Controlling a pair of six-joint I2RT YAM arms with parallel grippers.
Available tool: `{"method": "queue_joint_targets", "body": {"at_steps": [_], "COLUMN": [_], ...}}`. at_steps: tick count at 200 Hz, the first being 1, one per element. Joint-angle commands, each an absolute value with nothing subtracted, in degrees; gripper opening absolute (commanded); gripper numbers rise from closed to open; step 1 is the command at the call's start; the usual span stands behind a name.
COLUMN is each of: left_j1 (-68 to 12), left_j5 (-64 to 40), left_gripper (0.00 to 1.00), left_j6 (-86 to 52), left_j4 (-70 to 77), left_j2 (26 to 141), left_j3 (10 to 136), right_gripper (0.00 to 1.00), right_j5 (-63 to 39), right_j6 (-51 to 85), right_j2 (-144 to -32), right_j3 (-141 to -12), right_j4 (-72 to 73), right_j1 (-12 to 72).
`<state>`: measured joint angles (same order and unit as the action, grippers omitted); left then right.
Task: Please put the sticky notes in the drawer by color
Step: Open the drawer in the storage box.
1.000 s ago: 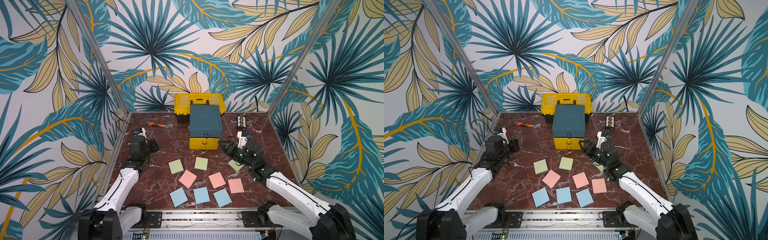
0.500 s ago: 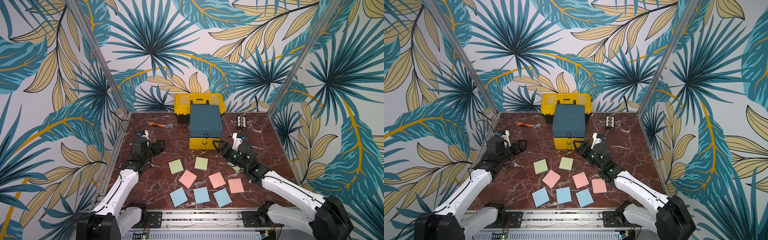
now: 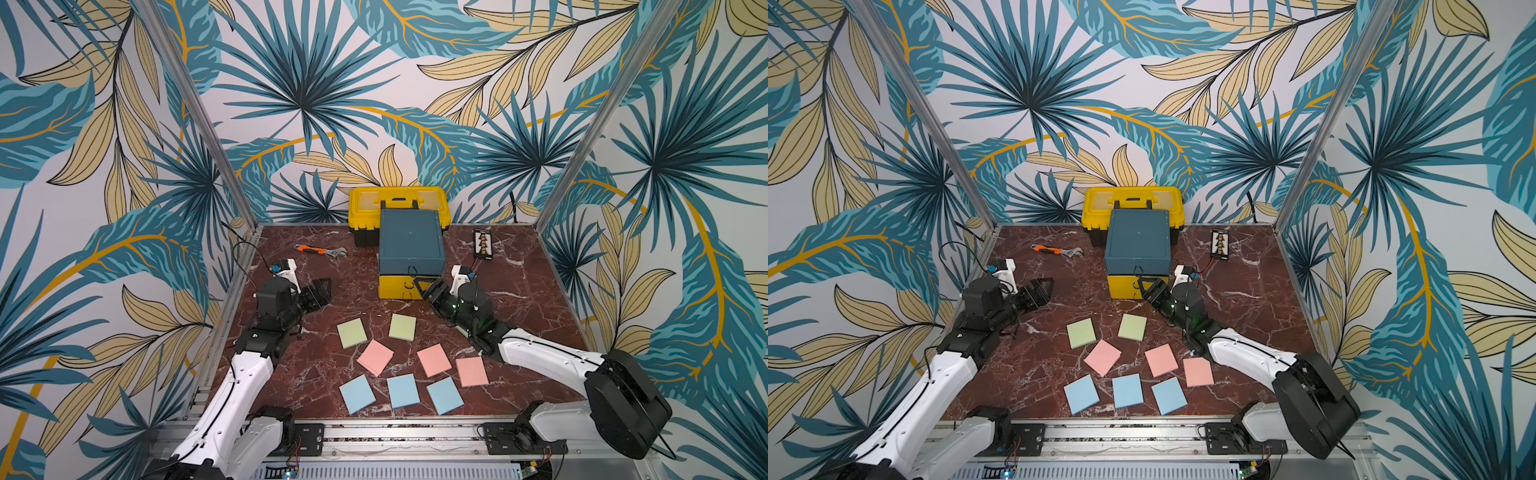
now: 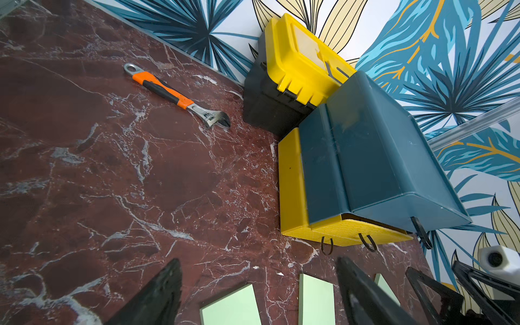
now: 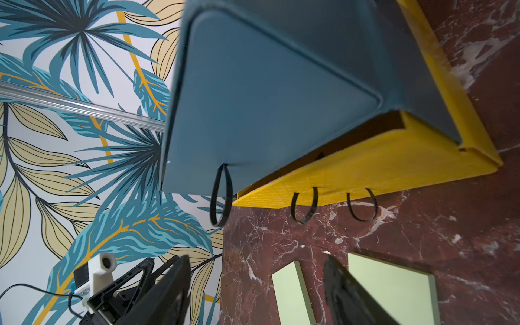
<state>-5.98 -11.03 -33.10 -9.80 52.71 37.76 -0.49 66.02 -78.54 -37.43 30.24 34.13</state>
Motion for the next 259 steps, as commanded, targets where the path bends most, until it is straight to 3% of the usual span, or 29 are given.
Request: {"method": "queue_joint_targets", "body": {"at_steps": [1, 185, 207, 239, 259], "left_j1": [-6.22, -6.19, -6.19, -6.24, -6.22], "left_j5": [-11.95, -15.11, -15.12, -15.12, -15.11], "left_gripper": [0.87, 0.88, 0.87, 0.87, 0.87], "left_j6": [-33.41, -31.13, -30.89, -30.94, -30.91], "left_j4": [-11.17, -12.10, -12.20, -12.39, -12.31], "left_j2": [51.95, 52.76, 52.81, 52.68, 52.72], "left_j3": [38.76, 39.73, 39.73, 39.64, 39.64], "right_gripper": [0.74, 0.73, 0.70, 0.57, 0.57], "right_j5": [-1.14, -2.99, -3.00, -3.08, -3.03], "right_j6": [67.22, 71.69, 72.13, 72.50, 72.34], "right_j2": [-79.91, -90.40, -91.40, -91.77, -91.43], "right_j3": [-39.19, -45.07, -45.33, -45.17, -44.84], "right_j4": [34.59, 43.86, 45.00, 45.68, 45.62], "right_j1": [34.57, 34.67, 34.66, 34.67, 34.69]}}
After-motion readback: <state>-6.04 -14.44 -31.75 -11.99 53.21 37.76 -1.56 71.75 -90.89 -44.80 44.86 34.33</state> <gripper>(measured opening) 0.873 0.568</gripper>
